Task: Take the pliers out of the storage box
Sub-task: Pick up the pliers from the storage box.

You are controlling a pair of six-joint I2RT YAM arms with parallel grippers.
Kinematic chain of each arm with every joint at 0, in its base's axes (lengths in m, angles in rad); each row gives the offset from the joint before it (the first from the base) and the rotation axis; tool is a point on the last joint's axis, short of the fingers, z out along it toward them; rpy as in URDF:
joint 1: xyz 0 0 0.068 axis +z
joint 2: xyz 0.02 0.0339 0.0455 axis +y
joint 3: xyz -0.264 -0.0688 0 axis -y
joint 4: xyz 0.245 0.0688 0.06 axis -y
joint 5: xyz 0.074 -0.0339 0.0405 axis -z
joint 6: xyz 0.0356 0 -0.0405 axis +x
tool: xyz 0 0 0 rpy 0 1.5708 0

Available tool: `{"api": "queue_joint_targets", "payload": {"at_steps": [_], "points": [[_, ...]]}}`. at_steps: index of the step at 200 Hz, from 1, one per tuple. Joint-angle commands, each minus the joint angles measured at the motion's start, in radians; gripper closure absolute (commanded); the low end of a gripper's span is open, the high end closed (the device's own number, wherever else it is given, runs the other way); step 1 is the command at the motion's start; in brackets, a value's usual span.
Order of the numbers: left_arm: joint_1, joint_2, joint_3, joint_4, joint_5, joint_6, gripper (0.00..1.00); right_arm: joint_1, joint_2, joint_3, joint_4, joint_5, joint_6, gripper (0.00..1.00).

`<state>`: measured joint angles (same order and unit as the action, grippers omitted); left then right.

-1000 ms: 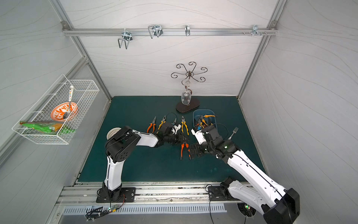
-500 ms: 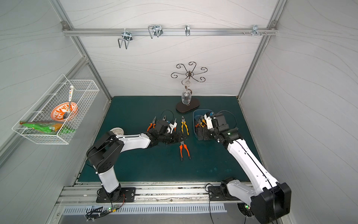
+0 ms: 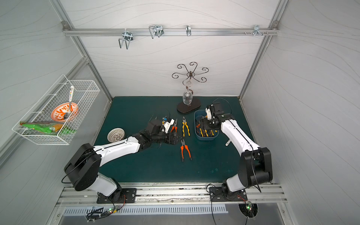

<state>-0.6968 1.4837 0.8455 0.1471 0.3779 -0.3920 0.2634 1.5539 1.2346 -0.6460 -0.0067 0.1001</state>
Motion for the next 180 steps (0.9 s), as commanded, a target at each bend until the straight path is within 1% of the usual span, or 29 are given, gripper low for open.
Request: {"api": "queue_joint_targets", "payload": {"at_steps": [1, 15, 30, 51, 60, 81, 103, 127, 153, 164, 180], "points": [[-0.018, -0.067, -0.021, 0.082, -0.036, 0.156, 0.00, -0.019, 0.079, 0.063, -0.073, 0.018, -0.035, 0.34], [-0.028, -0.103, -0.029, 0.075, -0.036, 0.214, 0.00, -0.019, 0.133, 0.099, -0.098, 0.001, -0.048, 0.39], [-0.039, -0.140, -0.034, 0.057, -0.041, 0.264, 0.00, -0.018, 0.190, 0.132, -0.114, -0.022, -0.055, 0.42], [-0.050, -0.183, -0.041, 0.035, -0.062, 0.312, 0.00, -0.012, 0.252, 0.162, -0.129, -0.018, -0.056, 0.47], [-0.052, -0.198, -0.044, 0.028, -0.068, 0.325, 0.00, -0.006, 0.273, 0.176, -0.140, -0.012, -0.059, 0.51], [-0.054, -0.210, -0.043, 0.019, -0.093, 0.339, 0.00, 0.019, 0.317, 0.198, -0.158, -0.002, -0.073, 0.55], [-0.055, -0.205, -0.044, 0.019, -0.107, 0.344, 0.00, 0.046, 0.364, 0.211, -0.178, 0.055, -0.074, 0.60], [-0.053, -0.195, -0.043, 0.022, -0.107, 0.339, 0.00, 0.070, 0.398, 0.224, -0.187, 0.072, -0.079, 0.61], [-0.054, -0.185, -0.042, 0.022, -0.112, 0.332, 0.00, 0.070, 0.432, 0.231, -0.192, 0.118, -0.069, 0.66], [-0.054, -0.183, -0.042, 0.026, -0.119, 0.328, 0.00, 0.071, 0.441, 0.231, -0.190, 0.125, -0.072, 0.66], [-0.054, -0.184, -0.044, 0.033, -0.135, 0.319, 0.00, 0.071, 0.446, 0.228, -0.187, 0.134, -0.073, 0.70]]}}
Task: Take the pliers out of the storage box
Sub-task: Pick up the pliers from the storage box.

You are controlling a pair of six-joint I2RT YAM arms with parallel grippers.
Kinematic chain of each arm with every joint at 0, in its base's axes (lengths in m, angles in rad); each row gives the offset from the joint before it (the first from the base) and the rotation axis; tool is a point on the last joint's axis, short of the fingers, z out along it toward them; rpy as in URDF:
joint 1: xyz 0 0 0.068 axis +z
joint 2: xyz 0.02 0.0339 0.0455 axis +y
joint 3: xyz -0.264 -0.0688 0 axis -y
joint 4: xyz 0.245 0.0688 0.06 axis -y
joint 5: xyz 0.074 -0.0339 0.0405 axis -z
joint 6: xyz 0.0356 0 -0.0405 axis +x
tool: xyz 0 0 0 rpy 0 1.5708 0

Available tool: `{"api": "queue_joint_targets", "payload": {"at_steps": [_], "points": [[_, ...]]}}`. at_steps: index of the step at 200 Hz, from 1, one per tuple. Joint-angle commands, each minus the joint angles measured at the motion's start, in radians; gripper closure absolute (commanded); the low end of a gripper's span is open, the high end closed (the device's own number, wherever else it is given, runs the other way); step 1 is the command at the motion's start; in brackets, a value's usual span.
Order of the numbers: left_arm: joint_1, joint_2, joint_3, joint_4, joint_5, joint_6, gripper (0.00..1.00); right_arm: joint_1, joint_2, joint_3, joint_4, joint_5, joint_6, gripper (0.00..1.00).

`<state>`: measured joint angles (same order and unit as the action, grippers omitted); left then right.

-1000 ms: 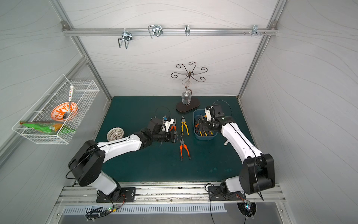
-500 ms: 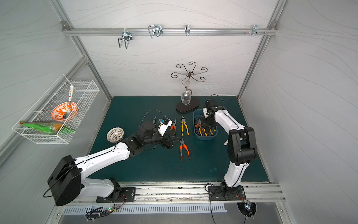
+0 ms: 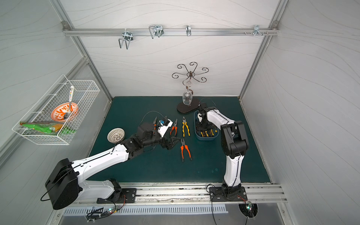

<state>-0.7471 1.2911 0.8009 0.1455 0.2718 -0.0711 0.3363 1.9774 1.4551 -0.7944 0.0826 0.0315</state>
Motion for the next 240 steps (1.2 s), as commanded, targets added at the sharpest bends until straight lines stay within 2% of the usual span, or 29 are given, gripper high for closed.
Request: {"api": "queue_joint_targets", "payload": {"at_steps": [1, 8, 35, 46, 77, 105, 138, 186, 218, 240], "points": [[-0.004, 0.008, 0.000, 0.035, -0.029, -0.002, 0.00, -0.002, 0.023, 0.009, -0.038, 0.046, -0.004, 0.70], [-0.004, 0.007, -0.003, 0.041, -0.035, -0.005, 0.00, -0.003, 0.024, 0.010, -0.042, 0.054, -0.005, 0.73], [-0.004, 0.009, -0.004, 0.045, -0.060, -0.016, 0.00, -0.001, -0.025, -0.018, -0.018, 0.070, -0.002, 0.95], [-0.003, 0.011, -0.003, 0.044, -0.065, -0.024, 0.00, -0.001, -0.063, -0.036, -0.001, 0.064, 0.000, 1.00], [-0.002, 0.020, 0.004, 0.046, -0.094, -0.068, 0.00, 0.000, -0.196, -0.119, 0.090, 0.037, 0.014, 1.00], [0.005, 0.036, 0.037, -0.006, -0.171, -0.175, 0.00, 0.001, -0.322, -0.214, 0.193, 0.009, 0.049, 1.00], [0.031, 0.080, 0.079, -0.012, -0.128, -0.303, 0.00, 0.001, -0.455, -0.318, 0.297, -0.003, 0.093, 1.00], [0.032, 0.194, 0.123, 0.127, -0.098, -0.544, 0.07, 0.044, -0.620, -0.425, 0.430, -0.122, 0.179, 1.00], [0.031, 0.259, 0.139, 0.304, -0.044, -0.611, 0.15, 0.133, -0.667, -0.459, 0.481, -0.106, 0.271, 1.00], [0.032, 0.282, 0.162, 0.338, -0.049, -0.622, 0.20, 0.185, -0.692, -0.495, 0.540, -0.119, 0.343, 1.00]]}}
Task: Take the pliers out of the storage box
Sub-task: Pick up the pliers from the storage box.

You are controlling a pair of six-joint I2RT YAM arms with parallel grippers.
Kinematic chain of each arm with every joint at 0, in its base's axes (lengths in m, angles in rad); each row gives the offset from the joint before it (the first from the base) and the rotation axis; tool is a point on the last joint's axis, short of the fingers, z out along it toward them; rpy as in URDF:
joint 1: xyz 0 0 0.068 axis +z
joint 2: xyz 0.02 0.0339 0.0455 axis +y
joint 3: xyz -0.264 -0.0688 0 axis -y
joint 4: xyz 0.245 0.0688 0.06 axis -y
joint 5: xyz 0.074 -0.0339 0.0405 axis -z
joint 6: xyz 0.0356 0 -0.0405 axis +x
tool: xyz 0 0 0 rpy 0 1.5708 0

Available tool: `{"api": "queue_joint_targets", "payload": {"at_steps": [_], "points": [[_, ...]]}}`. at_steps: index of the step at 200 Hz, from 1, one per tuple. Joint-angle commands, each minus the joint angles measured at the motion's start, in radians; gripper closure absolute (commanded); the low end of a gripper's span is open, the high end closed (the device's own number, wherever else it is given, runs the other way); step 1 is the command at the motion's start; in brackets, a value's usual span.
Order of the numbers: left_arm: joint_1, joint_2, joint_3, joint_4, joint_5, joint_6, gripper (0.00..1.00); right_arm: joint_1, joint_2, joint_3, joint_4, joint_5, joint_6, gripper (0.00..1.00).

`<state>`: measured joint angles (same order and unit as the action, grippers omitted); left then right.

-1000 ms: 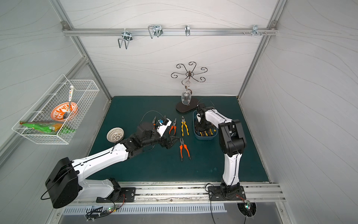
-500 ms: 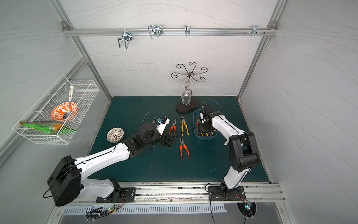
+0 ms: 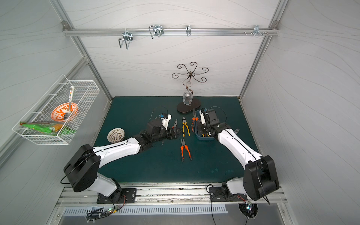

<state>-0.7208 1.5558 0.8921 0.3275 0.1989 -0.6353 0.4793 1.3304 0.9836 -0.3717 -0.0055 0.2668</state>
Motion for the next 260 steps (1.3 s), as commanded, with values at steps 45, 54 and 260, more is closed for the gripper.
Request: {"api": "queue_joint_targets", "payload": {"at_steps": [45, 54, 260], "points": [[0.011, 0.051, 0.104, 0.180, -0.016, -0.074, 0.37, 0.106, -0.070, -0.058, 0.201, -0.091, 0.173, 1.00], [0.014, 0.058, 0.106, 0.195, -0.007, -0.088, 0.39, 0.111, -0.068, -0.054, 0.198, -0.096, 0.172, 1.00], [0.031, 0.099, 0.121, 0.207, 0.113, -0.183, 1.00, 0.145, -0.149, -0.065, 0.119, -0.160, 0.065, 0.48]]}}
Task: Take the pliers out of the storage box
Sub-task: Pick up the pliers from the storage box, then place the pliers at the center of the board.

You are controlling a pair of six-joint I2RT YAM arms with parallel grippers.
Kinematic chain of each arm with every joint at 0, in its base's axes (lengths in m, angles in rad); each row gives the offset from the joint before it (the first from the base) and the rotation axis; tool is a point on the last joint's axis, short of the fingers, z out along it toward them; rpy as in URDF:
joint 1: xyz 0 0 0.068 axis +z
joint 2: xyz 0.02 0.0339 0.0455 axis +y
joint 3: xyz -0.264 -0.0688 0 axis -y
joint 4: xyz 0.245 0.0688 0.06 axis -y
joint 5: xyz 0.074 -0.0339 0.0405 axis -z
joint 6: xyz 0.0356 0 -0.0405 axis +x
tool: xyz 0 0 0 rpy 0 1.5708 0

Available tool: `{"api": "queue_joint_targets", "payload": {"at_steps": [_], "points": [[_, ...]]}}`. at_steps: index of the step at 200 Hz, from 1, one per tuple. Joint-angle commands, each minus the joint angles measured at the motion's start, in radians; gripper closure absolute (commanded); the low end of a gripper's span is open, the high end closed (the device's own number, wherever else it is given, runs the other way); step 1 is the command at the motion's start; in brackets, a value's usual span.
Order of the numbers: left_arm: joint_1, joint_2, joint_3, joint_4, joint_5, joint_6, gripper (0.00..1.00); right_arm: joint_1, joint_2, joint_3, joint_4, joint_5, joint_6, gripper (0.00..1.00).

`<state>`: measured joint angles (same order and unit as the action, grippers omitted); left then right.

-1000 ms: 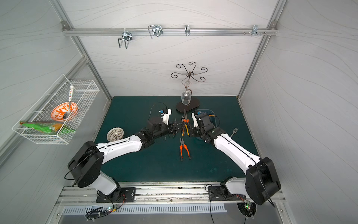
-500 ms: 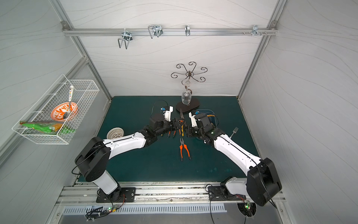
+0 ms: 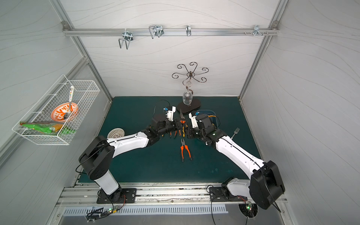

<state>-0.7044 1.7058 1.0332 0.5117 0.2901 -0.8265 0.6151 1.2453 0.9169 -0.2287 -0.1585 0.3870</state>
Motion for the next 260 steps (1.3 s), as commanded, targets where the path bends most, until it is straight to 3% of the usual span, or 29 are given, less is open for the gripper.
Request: {"api": "queue_joint_targets", "payload": {"at_steps": [1, 12, 37, 73, 169, 260], "points": [[0.014, -0.053, -0.021, 0.022, 0.022, 0.007, 1.00, 0.008, -0.065, 0.001, -0.027, -0.007, -0.057, 0.47], [0.020, -0.072, -0.044, -0.001, 0.036, 0.011, 1.00, 0.008, -0.089, -0.007, -0.063, -0.011, -0.080, 0.33], [0.019, -0.120, -0.111, -0.071, 0.047, 0.004, 1.00, 0.011, -0.145, -0.041, -0.131, -0.012, -0.097, 0.15], [0.002, -0.152, -0.228, -0.131, 0.061, -0.058, 1.00, 0.041, -0.243, -0.134, -0.179, -0.021, -0.092, 0.01], [-0.038, -0.091, -0.431, 0.018, 0.030, -0.165, 1.00, 0.188, -0.404, -0.282, -0.295, -0.059, -0.059, 0.01], [-0.037, 0.062, -0.344, 0.029, 0.027, -0.118, 1.00, 0.259, -0.371, -0.272, -0.300, 0.009, -0.054, 0.01]]}}
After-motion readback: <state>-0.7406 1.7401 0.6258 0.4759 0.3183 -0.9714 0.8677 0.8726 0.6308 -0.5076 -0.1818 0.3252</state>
